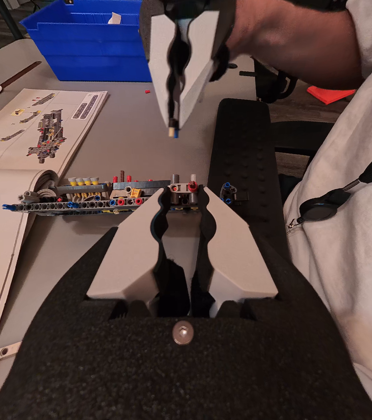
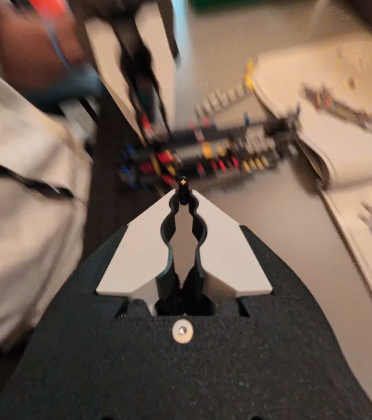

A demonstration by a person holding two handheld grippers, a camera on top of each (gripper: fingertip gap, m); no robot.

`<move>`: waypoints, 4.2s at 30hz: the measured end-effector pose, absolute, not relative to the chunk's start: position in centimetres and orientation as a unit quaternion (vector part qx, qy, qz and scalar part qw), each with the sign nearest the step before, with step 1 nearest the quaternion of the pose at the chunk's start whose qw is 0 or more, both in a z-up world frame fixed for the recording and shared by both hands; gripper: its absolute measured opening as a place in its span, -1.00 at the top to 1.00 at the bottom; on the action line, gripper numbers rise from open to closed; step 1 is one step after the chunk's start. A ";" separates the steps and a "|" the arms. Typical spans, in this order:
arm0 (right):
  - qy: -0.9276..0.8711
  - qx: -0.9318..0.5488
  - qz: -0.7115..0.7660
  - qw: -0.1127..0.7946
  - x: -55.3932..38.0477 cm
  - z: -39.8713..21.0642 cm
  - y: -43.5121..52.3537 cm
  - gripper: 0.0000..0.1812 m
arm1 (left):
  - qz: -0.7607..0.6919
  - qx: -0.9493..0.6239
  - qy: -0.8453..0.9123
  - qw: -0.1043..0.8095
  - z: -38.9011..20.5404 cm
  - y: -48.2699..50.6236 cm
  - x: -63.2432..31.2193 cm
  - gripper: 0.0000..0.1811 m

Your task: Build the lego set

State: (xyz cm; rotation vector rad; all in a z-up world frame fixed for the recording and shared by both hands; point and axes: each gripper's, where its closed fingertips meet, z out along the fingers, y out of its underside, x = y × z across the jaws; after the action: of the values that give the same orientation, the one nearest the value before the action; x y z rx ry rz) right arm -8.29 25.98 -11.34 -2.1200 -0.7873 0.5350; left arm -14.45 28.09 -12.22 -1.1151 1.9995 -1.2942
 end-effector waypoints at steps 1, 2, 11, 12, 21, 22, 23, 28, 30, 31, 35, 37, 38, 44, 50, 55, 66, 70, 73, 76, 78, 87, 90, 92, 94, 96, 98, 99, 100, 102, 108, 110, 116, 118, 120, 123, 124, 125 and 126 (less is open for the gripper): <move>-0.306 -0.813 0.244 0.431 -10.0 -10.5 26.2 0.93 | -0.475 -0.410 0.736 0.255 -12.2 28.1 -14.5 0.76; -0.312 -0.802 0.224 0.456 -10.5 -10.9 26.7 0.93 | -0.476 -0.411 0.735 0.255 -12.2 28.1 -14.5 0.76; -0.277 -0.738 0.302 0.536 -14.3 -12.2 27.8 0.93 | -0.507 -0.408 0.719 0.244 -12.3 28.1 -14.7 0.76; -0.277 -0.740 0.306 0.532 -14.4 -12.4 27.9 0.93 | -0.510 -0.407 0.718 0.242 -12.3 28.0 -14.8 0.76; -0.259 -0.742 0.337 0.518 -14.5 -12.4 28.0 0.92 | -0.508 -0.406 0.721 0.240 -12.4 28.0 -14.8 0.76; -0.258 -0.745 0.341 0.512 -14.5 -12.4 28.0 0.92 | -0.506 -0.406 0.722 0.241 -12.4 28.0 -14.8 0.76; -0.257 -0.750 0.343 0.504 -14.6 -12.4 28.0 0.92 | -0.504 -0.406 0.723 0.243 -12.4 28.0 -14.8 0.76; -0.296 -0.762 0.316 0.481 -14.5 -12.5 27.6 0.93 | -0.502 -0.404 0.725 0.245 -12.5 27.8 -14.8 0.76; -0.302 -0.764 0.316 0.474 -14.5 -12.6 27.5 0.92 | -0.501 -0.405 0.724 0.246 -12.5 27.7 -14.7 0.76; -0.306 -0.766 0.312 0.471 -14.5 -12.6 27.6 0.92 | -0.500 -0.406 0.724 0.249 -12.6 27.8 -14.7 0.76; -0.338 -0.782 0.282 0.442 -14.4 -12.7 27.6 0.92 | -0.492 -0.406 0.726 0.257 -12.6 27.8 -14.7 0.76; -0.358 -0.789 0.267 0.422 -14.3 -12.7 27.6 0.92 | -0.492 -0.407 0.725 0.259 -12.6 27.8 -14.6 0.76; -0.366 -0.792 0.264 0.411 -14.2 -12.8 27.5 0.92 | -0.494 -0.408 0.723 0.258 -12.6 27.8 -14.6 0.76; -0.377 -0.799 0.287 0.370 -14.2 -12.9 27.6 0.92 | -0.493 -0.410 0.722 0.259 -12.8 27.8 -14.5 0.76; -0.349 -0.809 0.308 0.358 -14.2 -12.9 27.4 0.93 | -0.487 -0.414 0.721 0.268 -12.8 27.8 -14.4 0.76; -0.380 -0.832 0.216 0.342 -13.8 -13.3 27.4 0.93 | -0.464 -0.423 0.728 0.275 -13.3 27.7 -14.2 0.76; -0.375 -0.835 0.218 0.339 -13.7 -13.2 27.7 0.93 | -0.474 -0.424 0.722 0.272 -13.2 27.9 -14.1 0.76; -0.367 -0.818 0.236 0.375 -13.7 -12.8 27.9 0.93 | -0.481 -0.423 0.718 0.272 -13.0 28.1 -14.1 0.76; -0.364 -0.812 0.249 0.383 -13.9 -12.9 27.8 0.93 | -0.479 -0.421 0.721 0.270 -13.1 28.1 -14.1 0.76; -0.363 -0.810 0.251 0.385 -13.8 -12.8 27.8 0.93 | -0.477 -0.419 0.724 0.269 -13.1 28.0 -14.1 0.76; -0.369 -0.811 0.248 0.380 -13.8 -12.9 27.8 0.93 | -0.477 -0.418 0.725 0.268 -13.1 28.0 -14.1 0.76; -0.399 -0.849 0.220 0.269 -13.7 -13.4 27.4 0.94 | -0.469 -0.414 0.732 0.271 -13.2 27.8 -14.1 0.76; -0.390 -0.864 0.205 0.243 -13.5 -13.4 27.4 0.94 | -0.459 -0.419 0.731 0.283 -13.3 28.0 -13.9 0.76; -0.379 -0.878 0.189 0.224 -13.3 -13.6 27.4 0.94 | -0.443 -0.419 0.737 0.292 -13.6 28.0 -13.7 0.76; -0.378 -0.885 0.173 0.210 -13.2 -13.8 27.3 0.94 | -0.426 -0.415 0.745 0.301 -13.8 27.9 -13.7 0.76; -0.381 -0.889 0.160 0.197 -13.0 -13.9 27.1 0.94 | -0.417 -0.411 0.751 0.306 -13.9 27.7 -13.6 0.76; -0.390 -0.891 0.145 0.180 -13.0 -14.1 26.8 0.94 | -0.410 -0.408 0.757 0.304 -14.1 27.5 -13.6 0.76; -0.396 -0.892 0.135 0.172 -13.0 -14.1 26.7 0.94 | -0.407 -0.407 0.759 0.304 -14.1 27.4 -13.6 0.76; -0.401 -0.892 0.127 0.163 -12.9 -14.2 26.6 0.93 | -0.405 -0.406 0.762 0.302 -14.2 27.3 -13.6 0.76; -0.412 -0.891 0.116 0.154 -12.9 -14.3 26.5 0.93 | -0.405 -0.407 0.763 0.296 -14.3 27.2 -13.5 0.76; -0.410 -0.892 0.123 0.145 -12.7 -14.6 26.8 0.94 | -0.407 -0.419 0.758 0.291 -14.8 27.4 -13.3 0.76; -0.408 -0.891 0.126 0.152 -12.7 -14.6 26.9 0.93 | -0.410 -0.420 0.754 0.294 -14.7 27.4 -13.3 0.76; -0.409 -0.864 0.140 0.256 -12.7 -13.7 27.6 0.93 | -0.446 -0.424 0.729 0.300 -13.6 27.8 -13.2 0.75; -0.398 -0.863 0.158 0.268 -12.8 -13.7 27.5 0.93 | -0.449 -0.423 0.729 0.296 -13.7 27.8 -13.2 0.75; -0.387 -0.861 0.174 0.279 -12.7 -13.7 27.5 0.92 | -0.449 -0.423 0.730 0.293 -13.7 27.7 -13.2 0.75; -0.371 -0.859 0.193 0.295 -12.6 -13.6 27.6 0.90 | -0.451 -0.423 0.731 0.290 -13.7 27.7 -13.2 0.75; -0.369 -0.858 0.197 0.300 -12.5 -13.5 27.7 0.92 | -0.449 -0.423 0.731 0.290 -13.7 27.8 -13.2 0.75; -0.368 -0.855 0.199 0.306 -12.5 -13.3 27.7 0.92 | -0.449 -0.423 0.732 0.290 -13.8 27.8 -13.2 0.75; -0.368 -0.852 0.202 0.313 -12.6 -13.2 27.7 0.93 | -0.448 -0.423 0.733 0.289 -13.8 27.8 -13.2 0.75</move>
State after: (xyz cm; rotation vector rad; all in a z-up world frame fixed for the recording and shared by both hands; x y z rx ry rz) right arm -12.56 27.68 -13.19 -2.2481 -0.9697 0.5340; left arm -13.20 27.79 -13.79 -1.1288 1.9562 -1.1965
